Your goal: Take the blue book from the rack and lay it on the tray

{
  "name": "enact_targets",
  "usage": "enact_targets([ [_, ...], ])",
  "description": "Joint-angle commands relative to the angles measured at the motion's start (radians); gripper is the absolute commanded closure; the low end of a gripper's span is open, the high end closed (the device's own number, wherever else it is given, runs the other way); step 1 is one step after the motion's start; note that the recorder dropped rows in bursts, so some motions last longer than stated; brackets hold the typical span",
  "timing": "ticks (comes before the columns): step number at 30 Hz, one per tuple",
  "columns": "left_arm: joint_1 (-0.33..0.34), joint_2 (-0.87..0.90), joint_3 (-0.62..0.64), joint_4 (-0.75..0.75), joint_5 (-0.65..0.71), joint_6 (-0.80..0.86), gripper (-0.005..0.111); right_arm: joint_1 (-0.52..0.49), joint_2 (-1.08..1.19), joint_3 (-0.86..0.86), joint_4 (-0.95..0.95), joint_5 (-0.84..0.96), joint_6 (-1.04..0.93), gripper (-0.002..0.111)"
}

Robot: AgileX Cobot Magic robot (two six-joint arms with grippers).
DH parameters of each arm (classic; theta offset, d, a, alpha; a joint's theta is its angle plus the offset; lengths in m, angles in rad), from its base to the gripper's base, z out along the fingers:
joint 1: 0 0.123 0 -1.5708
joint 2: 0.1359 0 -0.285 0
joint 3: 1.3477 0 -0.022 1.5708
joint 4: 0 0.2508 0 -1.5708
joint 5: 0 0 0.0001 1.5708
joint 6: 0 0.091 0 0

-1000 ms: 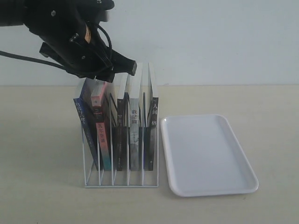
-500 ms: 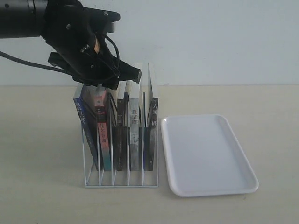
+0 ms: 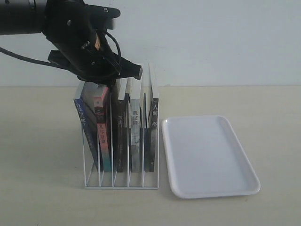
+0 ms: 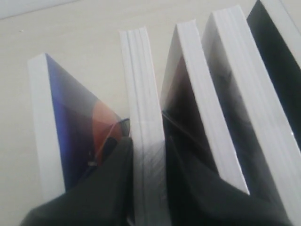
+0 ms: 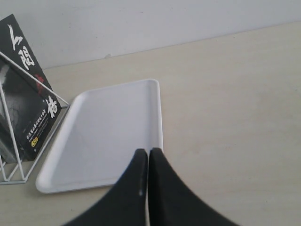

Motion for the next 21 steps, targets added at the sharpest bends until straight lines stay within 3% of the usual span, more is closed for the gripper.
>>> enact_targets([
  [1, 0.004, -0.001, -0.009, 0.002, 0.009, 0.002, 0.103, -0.003, -0.005, -0.001, -0.002, -0.009, -0.003, 0.108],
  [21, 0.000, -0.105, -0.176, 0.002, 0.207, 0.014, 0.103, -0.003, -0.005, -0.001, -0.002, -0.009, -0.003, 0.108],
])
